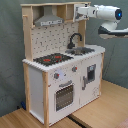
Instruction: Play with the kitchen
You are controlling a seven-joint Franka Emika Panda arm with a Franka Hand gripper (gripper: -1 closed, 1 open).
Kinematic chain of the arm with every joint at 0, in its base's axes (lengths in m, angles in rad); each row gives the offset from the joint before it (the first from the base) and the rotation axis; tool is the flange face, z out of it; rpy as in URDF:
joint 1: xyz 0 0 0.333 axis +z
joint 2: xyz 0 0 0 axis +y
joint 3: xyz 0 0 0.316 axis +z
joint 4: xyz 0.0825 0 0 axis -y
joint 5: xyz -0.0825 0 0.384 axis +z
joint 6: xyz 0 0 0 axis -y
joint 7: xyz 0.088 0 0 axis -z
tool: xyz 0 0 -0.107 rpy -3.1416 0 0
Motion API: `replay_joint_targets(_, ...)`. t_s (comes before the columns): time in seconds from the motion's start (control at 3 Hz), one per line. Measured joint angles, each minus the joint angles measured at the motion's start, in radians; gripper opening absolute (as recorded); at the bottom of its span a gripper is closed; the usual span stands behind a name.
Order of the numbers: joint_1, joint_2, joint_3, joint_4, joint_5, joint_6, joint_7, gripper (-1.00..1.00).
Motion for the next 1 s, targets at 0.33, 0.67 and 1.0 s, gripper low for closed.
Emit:
replay_joint_targets(0.33, 0.026, -0.069, -0.014, 0.039, 0.008, 0.006, 0.072, 1.0)
replay_joint_targets(0.67, 0.026, -0.132, -0.008, 0.052, 0.008, 0.006, 0.161, 1.0)
replay_joint_targets(1.0, 0.02, -0.183, -0.005, 0.064, 0.009, 0.006, 0.264, 1.0)
